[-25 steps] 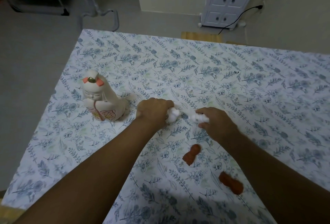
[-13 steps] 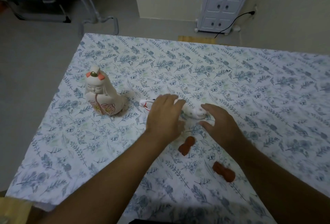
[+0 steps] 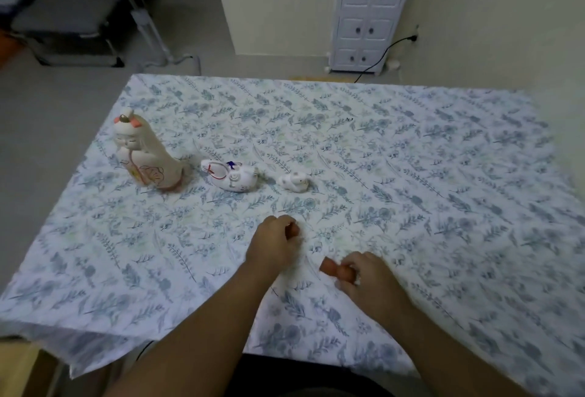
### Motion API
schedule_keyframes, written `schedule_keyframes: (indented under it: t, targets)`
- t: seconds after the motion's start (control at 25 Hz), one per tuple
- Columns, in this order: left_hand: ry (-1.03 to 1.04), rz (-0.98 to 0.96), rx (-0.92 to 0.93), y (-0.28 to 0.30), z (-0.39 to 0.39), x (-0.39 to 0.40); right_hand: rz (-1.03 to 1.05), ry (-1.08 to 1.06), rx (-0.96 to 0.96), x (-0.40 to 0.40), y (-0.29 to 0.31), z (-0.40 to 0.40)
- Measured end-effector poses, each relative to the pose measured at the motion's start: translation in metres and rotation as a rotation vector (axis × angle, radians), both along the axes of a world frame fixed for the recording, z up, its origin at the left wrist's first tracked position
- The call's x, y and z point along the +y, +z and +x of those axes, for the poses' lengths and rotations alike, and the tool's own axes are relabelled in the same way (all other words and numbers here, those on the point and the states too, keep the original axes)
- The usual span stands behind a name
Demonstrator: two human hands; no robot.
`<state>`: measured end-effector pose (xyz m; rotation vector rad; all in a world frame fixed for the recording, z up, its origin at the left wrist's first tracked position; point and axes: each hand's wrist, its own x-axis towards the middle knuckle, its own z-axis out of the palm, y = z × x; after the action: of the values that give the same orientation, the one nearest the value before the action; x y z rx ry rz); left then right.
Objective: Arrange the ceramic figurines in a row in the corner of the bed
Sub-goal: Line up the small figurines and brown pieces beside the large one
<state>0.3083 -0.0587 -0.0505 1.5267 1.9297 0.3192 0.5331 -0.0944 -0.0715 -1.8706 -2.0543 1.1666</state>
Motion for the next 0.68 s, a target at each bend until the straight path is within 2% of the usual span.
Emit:
schedule_keyframes:
  t: [0.16,0.24,0.48,0.68]
  targets:
    - [0.115,0.113,-0.222,0.011,0.026,0.000,-0.021,-0.293,0.300,0.018,0.011,0.017]
    - [0.135,0.153,-0.312,0.014,0.040,0.011,0.024,-0.349,0.354,0.035,0.018,0.024]
    - [0.081,0.252,-0.406,0.013,0.070,0.074,0.168,-0.395,0.424,0.110,0.027,0.030]
    - [0.040,0.263,-0.365,-0.012,0.079,0.111,0.211,-0.277,0.288,0.156,0.013,0.033]
